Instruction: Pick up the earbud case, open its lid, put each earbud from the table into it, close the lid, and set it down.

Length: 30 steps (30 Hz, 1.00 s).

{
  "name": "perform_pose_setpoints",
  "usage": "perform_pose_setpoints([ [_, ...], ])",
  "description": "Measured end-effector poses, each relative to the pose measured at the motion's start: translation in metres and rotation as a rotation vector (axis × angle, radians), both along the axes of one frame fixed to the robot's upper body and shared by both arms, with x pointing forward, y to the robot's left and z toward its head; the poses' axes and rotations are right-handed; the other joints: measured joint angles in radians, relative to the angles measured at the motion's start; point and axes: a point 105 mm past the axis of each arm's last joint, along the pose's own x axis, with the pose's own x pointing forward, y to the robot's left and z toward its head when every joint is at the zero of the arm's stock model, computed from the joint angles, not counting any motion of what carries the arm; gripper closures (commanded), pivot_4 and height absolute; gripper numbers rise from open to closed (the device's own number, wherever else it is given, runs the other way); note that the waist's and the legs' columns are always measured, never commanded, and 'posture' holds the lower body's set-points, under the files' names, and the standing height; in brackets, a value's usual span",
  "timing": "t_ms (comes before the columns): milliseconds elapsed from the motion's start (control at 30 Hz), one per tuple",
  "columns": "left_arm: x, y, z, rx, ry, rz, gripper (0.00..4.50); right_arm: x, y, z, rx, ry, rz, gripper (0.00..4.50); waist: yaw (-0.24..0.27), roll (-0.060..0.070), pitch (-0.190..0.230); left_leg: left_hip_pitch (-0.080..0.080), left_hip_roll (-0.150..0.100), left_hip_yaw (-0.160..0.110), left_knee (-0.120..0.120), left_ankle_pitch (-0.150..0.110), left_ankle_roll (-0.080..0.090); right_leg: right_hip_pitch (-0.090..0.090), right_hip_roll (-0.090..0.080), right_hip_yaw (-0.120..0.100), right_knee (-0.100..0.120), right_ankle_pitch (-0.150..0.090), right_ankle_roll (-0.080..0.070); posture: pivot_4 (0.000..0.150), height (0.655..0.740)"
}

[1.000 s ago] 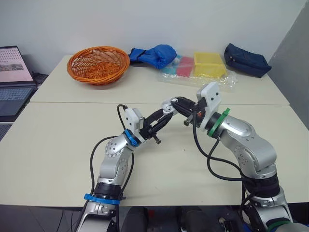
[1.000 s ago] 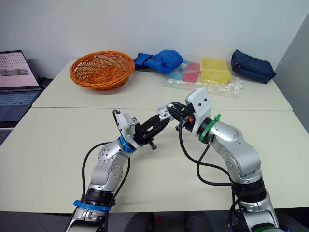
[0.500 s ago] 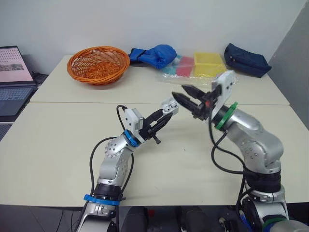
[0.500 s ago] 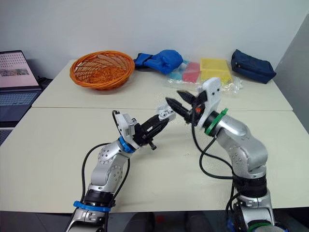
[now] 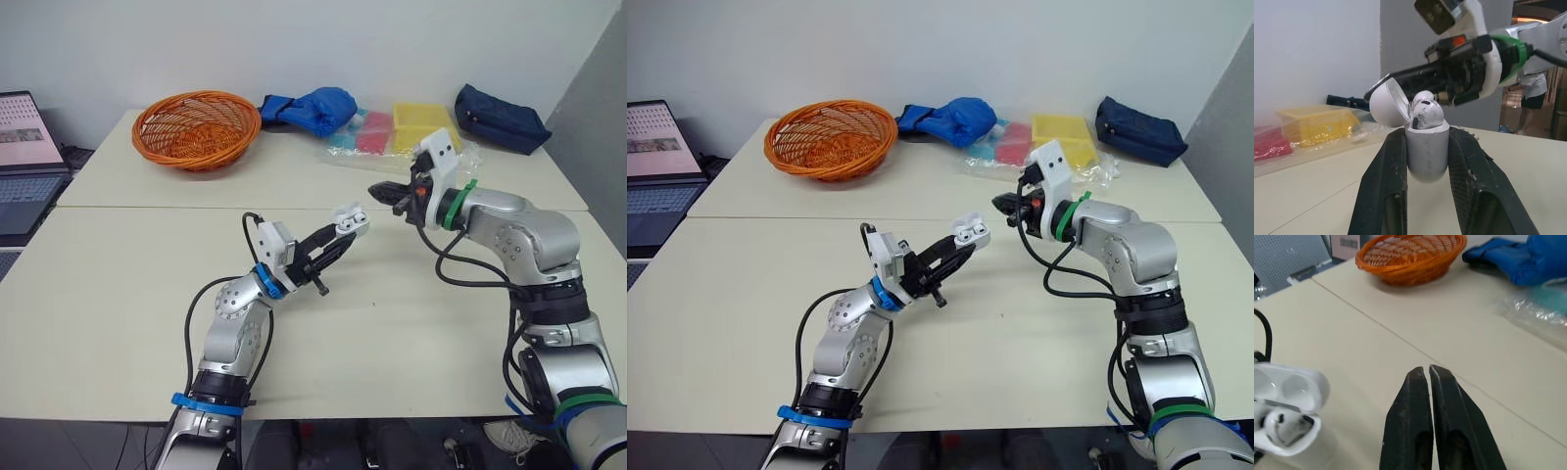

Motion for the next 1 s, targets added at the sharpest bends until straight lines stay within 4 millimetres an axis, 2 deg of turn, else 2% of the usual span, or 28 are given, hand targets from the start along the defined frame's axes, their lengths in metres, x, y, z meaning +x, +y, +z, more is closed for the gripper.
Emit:
perform_pose_setpoints([
  [133,-0.001,-0.001,0.0,0.004,-0.001,-0.006,3.73,-0.004,0.012,0.01,0.002,-0.012,0.077,4.46,0.0,0.0,0.0,0.0,0.0,-0.001,0.0,0.0,0.0,0.0,0.0,-0.001,0.0,0.0,0.0,0.15,0.74],
  [300,-0.001,-0.002,-0.001,0.009,0.001,-0.008,3.73,-0.011,0.017,0.012,0.004,0.006,0.131,4.46,0.0,0.0,0.0,0.0,0.0,-0.001,0.0,0.0,0.0,0.0,0.0,-0.001,0.0,0.0,0.001,0.15,0.74],
  [567,-0.001,-0.002,-0.001,0.012,-0.007,-0.005,3.73,-0.026,0.016,0.025,-0.046,-0.061,0.175,4.46,0.0,0.0,0.0,0.0,0.0,-0.001,0.0,0.0,0.0,0.0,0.0,-0.001,0.0,-0.001,0.001,0.15,0.74],
  [1000,0.003,-0.004,-0.005,0.021,0.014,-0.007,3.73,-0.04,0.014,0.015,-0.129,-0.166,0.163,4.46,0.0,0.0,0.0,0.0,0.0,-0.001,0.001,0.0,0.0,0.0,0.0,-0.001,0.001,-0.002,0.004,0.15,0.74],
])
